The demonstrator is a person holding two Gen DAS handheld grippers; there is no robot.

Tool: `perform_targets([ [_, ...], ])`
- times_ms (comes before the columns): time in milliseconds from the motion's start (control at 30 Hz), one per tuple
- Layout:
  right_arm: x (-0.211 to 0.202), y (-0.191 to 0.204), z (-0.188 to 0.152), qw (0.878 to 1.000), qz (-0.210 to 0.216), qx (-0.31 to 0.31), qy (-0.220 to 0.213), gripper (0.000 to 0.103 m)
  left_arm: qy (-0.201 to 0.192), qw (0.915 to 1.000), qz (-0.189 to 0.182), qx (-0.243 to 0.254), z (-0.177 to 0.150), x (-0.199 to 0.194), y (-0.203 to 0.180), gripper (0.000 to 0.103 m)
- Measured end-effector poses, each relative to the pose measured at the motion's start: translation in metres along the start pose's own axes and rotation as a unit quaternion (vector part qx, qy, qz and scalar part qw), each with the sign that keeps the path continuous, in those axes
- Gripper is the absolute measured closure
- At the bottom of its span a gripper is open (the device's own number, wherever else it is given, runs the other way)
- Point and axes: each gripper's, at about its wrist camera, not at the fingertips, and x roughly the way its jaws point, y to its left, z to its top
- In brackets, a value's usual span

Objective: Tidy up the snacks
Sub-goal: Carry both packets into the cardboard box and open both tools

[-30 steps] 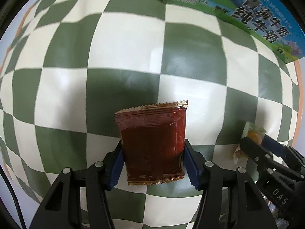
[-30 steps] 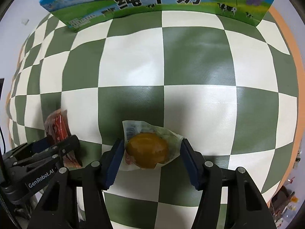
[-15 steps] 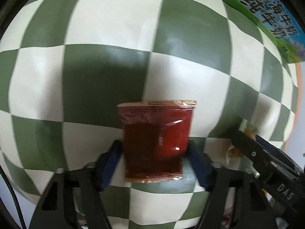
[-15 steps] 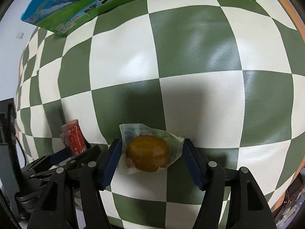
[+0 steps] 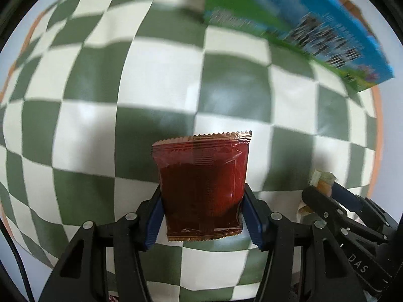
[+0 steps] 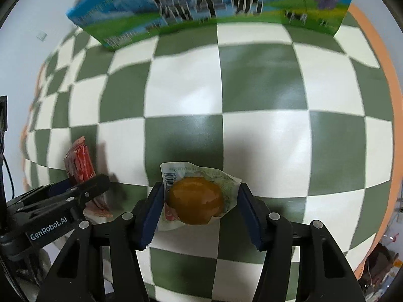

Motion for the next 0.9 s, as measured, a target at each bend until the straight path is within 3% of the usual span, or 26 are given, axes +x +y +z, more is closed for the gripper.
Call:
perform_targets([
  [200, -0.067, -0.024, 0.031, 0.998, 0.041, -0.005, -0.050, 0.042, -0.049, 0.9975, -0.042, 0.030, 0.037, -0.063, -0.022, 0.049],
  [300, -0.097, -0.027, 0.068, 0.995, 0.053, -0.011, -0.084, 0.042, -0.072, 0.9941, -0.068, 0.046, 0.086, -0.096, 0.002, 0.049],
  [500, -0.140, -0.035, 0.154, 0.989, 0.062, -0.018, -0.136, 0.042, -0.104, 0.9874, -0.082, 0.087, 0.179, -0.118, -0.045, 0.049],
  [633, -0.138, -0.040, 0.228, 0.989, 0.039, -0.022, -0.142, 0.042, -0.087, 0.9886, -0.069, 0.101, 0.242, -0.108, -0.066, 0.049],
  [733, -0.126, -0.051, 0.276, 0.991, 0.021, -0.018, -0.130, 0.042, -0.057, 0.9914, -0.066, 0.098, 0.292, -0.089, -0.075, 0.049],
  [900, -0.093, -0.066, 0.340, 0.995, -0.008, -0.018, -0.094, 0.042, -0.002, 0.9938, -0.056, 0.096, 0.350, -0.049, -0.086, 0.048],
])
